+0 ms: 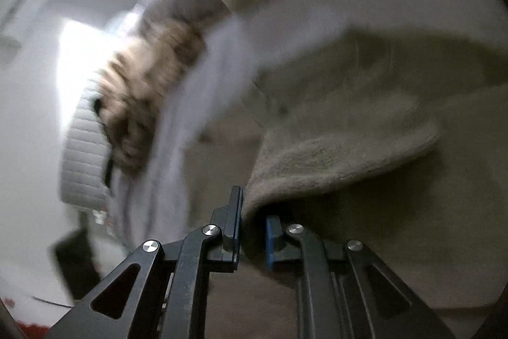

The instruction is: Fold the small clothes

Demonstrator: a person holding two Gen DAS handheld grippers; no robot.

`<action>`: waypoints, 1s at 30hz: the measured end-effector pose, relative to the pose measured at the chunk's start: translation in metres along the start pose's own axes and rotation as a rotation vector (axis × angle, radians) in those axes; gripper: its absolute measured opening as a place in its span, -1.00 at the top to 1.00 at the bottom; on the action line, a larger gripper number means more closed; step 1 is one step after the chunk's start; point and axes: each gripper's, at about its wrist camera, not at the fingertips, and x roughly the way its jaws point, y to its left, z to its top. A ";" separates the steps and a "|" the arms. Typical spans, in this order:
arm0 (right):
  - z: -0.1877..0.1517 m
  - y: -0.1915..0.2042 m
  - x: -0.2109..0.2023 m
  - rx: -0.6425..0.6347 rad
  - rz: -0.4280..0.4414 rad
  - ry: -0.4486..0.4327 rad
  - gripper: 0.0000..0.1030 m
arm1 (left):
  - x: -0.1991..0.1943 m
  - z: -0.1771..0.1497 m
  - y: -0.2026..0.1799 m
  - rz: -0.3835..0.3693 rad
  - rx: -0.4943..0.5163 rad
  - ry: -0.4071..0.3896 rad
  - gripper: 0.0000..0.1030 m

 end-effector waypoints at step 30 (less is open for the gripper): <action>-0.061 0.052 0.015 -0.214 -0.248 0.118 -0.07 | 0.014 0.024 0.075 -0.338 -0.150 0.007 -0.98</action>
